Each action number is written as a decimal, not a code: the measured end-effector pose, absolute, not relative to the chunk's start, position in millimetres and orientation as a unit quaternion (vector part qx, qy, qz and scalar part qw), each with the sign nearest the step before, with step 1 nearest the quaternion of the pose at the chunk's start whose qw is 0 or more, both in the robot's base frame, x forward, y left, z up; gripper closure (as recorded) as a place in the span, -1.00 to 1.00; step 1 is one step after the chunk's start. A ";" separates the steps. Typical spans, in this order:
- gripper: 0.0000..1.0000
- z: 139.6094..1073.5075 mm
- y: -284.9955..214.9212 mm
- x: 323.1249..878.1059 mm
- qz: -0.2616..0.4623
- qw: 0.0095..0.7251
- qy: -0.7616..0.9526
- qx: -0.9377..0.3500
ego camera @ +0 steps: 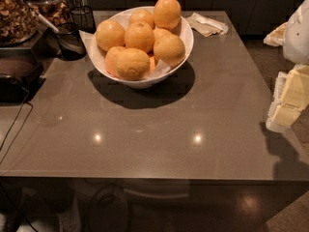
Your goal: Pick orange from white bowl
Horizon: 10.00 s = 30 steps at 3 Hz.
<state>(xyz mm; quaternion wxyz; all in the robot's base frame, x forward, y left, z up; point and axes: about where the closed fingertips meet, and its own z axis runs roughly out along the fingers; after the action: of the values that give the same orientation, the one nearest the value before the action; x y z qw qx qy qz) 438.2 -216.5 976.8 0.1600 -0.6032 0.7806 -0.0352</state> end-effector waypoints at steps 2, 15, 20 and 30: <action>-1.00 976.4 -211.0 444.1 -0.052 0.138 0.787 -0.599; -0.50 993.4 6.7 657.9 0.097 0.186 0.868 -0.450; -0.36 958.1 8.9 685.2 0.123 0.156 0.882 -0.428; 0.51 955.4 17.6 681.7 0.128 0.132 0.875 -0.447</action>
Offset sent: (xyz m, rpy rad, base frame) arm 0.0127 0.0123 -0.0059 -0.1342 0.0710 -0.0551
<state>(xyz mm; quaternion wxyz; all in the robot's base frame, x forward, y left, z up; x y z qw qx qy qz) 681.7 17.6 955.4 0.1322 -0.4474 0.8752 0.1280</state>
